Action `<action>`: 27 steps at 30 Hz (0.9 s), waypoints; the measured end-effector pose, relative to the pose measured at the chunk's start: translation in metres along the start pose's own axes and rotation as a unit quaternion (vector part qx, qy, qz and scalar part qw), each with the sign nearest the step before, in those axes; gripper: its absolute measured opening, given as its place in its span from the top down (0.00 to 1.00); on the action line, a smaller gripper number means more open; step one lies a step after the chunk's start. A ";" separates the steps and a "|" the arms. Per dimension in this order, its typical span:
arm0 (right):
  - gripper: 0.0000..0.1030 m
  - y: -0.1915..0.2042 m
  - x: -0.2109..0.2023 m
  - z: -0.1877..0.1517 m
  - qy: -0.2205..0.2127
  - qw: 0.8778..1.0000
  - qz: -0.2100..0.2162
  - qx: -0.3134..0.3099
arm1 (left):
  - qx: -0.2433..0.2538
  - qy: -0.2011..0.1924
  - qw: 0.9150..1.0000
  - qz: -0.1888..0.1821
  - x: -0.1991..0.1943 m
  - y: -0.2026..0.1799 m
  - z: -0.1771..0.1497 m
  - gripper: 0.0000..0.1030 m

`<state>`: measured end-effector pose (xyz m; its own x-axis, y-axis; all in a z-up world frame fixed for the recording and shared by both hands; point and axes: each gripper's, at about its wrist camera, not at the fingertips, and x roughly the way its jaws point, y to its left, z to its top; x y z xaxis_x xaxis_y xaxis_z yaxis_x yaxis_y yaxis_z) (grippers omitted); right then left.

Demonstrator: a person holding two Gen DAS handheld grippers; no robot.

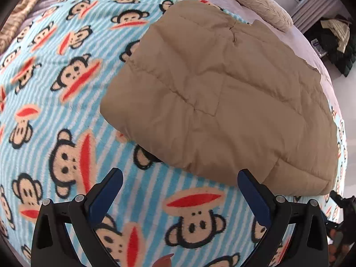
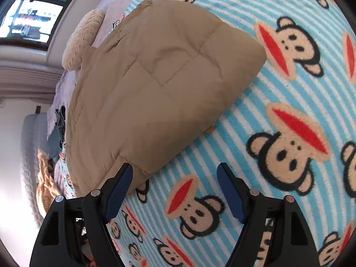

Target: Fold large clothes

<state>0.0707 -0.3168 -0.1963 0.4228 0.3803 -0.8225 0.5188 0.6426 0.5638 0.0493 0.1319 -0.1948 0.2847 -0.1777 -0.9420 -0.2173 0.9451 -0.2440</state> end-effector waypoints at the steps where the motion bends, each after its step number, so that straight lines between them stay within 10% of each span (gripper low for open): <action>1: 0.08 -0.001 0.003 0.001 0.004 1.000 0.008 0.006 | -0.006 0.002 1.000 -0.001 0.001 0.001 0.000 0.00; 14: 0.00 -0.007 0.035 0.021 0.025 0.993 0.096 0.064 | -0.023 -0.006 1.000 -0.011 0.020 -0.001 0.020 0.00; 27: 0.00 0.001 0.064 0.030 0.047 0.976 0.194 0.088 | -0.090 0.001 0.982 -0.168 0.044 0.010 0.030 0.00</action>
<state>0.1200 -0.3119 -0.2463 0.5466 0.6369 -0.5437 0.4573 0.3169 0.8309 0.0874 0.1416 -0.2319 0.3667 -0.4720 -0.8017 -0.2721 0.7697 -0.5776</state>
